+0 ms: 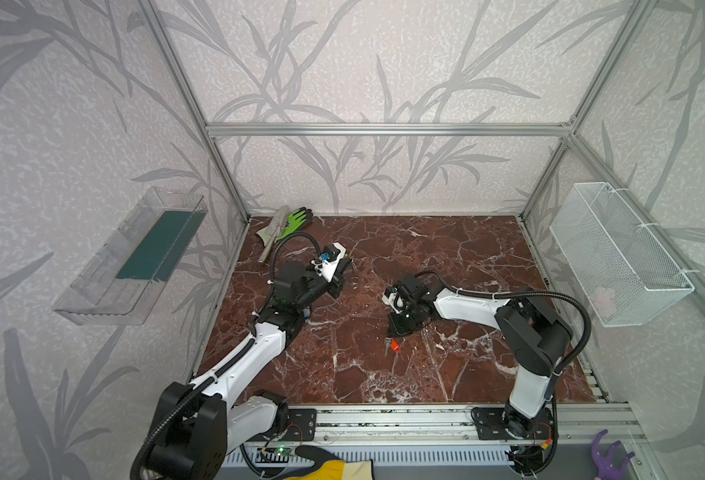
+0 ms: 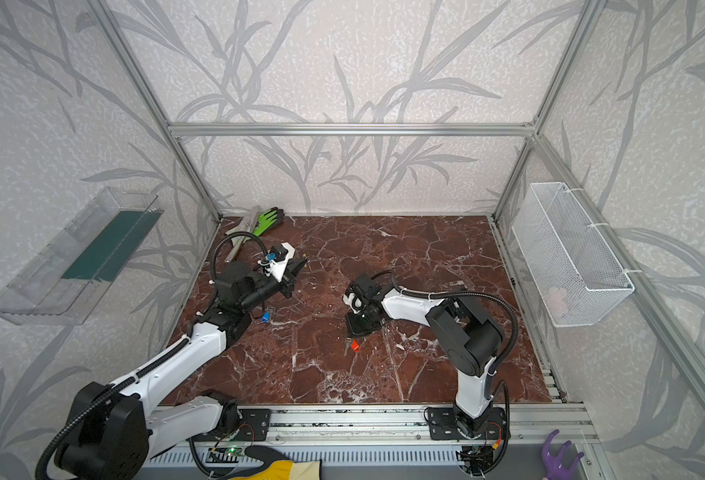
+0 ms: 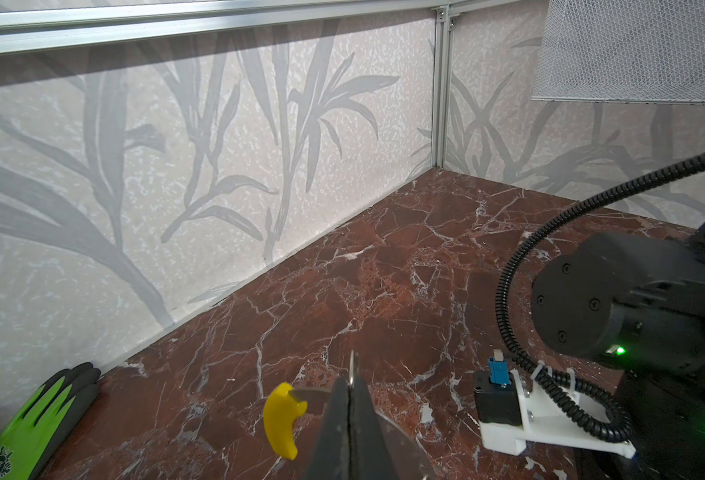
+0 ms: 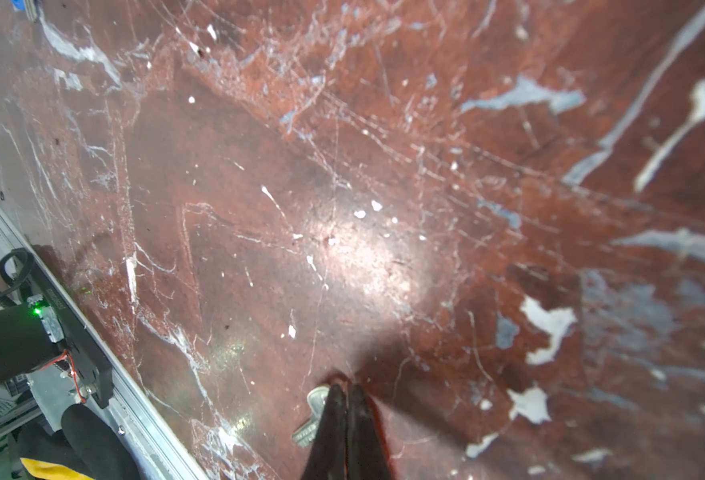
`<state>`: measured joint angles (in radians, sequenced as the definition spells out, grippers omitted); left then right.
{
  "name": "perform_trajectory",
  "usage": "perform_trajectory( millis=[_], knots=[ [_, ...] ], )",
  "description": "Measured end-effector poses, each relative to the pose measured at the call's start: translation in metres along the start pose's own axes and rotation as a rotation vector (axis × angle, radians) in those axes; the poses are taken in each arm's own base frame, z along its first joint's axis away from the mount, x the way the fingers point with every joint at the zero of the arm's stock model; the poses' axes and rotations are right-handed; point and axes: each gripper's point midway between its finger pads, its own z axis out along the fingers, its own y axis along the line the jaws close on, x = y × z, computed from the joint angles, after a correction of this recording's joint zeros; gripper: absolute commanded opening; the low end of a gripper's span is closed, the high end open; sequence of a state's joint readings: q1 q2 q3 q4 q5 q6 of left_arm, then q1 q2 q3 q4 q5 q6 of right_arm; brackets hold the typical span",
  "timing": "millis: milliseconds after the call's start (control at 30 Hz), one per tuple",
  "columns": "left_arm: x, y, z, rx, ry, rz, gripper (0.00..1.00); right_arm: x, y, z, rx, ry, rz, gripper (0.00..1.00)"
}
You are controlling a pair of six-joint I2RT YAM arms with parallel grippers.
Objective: Put the keys on the keyring
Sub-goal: 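Lift the red-tagged key with the right gripper toward the plate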
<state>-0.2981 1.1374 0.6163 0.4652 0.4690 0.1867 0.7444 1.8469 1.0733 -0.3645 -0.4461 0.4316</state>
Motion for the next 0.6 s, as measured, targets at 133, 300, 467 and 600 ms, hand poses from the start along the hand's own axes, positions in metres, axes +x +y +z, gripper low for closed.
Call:
perform_trajectory(
  millis=[133,300,467,600],
  knots=[
    [0.001,0.0,0.001,0.002,0.003,-0.002,0.0,-0.001,0.002,-0.002,0.002,0.002,-0.047,0.0],
    [-0.001,0.0,0.001,0.005,-0.004,-0.003,0.0,-0.004,0.005,-0.011,0.024,-0.018,-0.161,0.0],
    [-0.004,-0.003,0.001,0.02,-0.017,0.001,0.0,-0.011,0.011,-0.032,0.043,-0.076,-0.305,0.0],
    [-0.006,-0.01,0.002,0.044,-0.024,0.008,0.0,-0.014,0.018,-0.07,0.037,-0.19,-0.419,0.0]
  ],
)
